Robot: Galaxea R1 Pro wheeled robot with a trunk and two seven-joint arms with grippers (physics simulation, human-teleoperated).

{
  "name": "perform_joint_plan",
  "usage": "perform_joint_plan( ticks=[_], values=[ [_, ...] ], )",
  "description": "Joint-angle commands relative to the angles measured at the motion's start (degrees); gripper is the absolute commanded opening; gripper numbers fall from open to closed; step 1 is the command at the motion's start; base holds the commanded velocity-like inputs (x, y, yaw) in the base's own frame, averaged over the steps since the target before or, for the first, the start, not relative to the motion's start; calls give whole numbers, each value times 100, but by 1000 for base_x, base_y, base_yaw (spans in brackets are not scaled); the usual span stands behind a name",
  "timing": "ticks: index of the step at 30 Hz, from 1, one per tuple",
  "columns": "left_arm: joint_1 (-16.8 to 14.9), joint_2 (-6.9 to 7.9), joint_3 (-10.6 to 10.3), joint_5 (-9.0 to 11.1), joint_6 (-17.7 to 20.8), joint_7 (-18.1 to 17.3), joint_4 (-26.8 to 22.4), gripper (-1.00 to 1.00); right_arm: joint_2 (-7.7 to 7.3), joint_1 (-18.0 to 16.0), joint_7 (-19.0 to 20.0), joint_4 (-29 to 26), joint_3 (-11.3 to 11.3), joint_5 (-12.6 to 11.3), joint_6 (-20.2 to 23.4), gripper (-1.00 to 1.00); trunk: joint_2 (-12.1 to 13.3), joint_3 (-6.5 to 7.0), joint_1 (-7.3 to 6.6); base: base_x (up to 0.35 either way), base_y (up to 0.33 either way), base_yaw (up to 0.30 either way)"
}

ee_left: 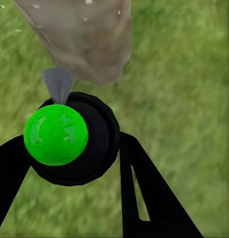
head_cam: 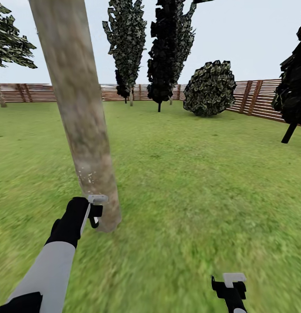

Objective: In the garden, pick up the pesticide atomizer on the floor and spray pesticide onto both trees until each tree trunk is fully covered.

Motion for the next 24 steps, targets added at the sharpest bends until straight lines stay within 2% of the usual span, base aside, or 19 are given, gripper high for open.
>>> perform_joint_plan(
  ticks=[1, 8, 18, 24],
  values=[
    [-5, -8, 25, -62, 22, -55, -8, -100, 1, -5, -14, 7, -42, 60, -16, 100, -3, -6, -1, 0, -277, 0],
    [-1, 12, 27, -88, 32, -36, -2, -100, 1, -4, -14, 7, -37, 60, -16, 100, -3, -6, -1, 49, -276, 184],
    [220, -5, 18, -71, 11, -28, 1, -100, 1, -3, -14, 7, -40, 60, -16, 100, -3, -6, -1, 187, -242, 268],
    [233, -8, 18, -61, 10, -31, 1, -100, 1, -4, -14, 7, -41, 60, -16, 100, -3, -6, -1, 126, -259, 35]
  ],
)
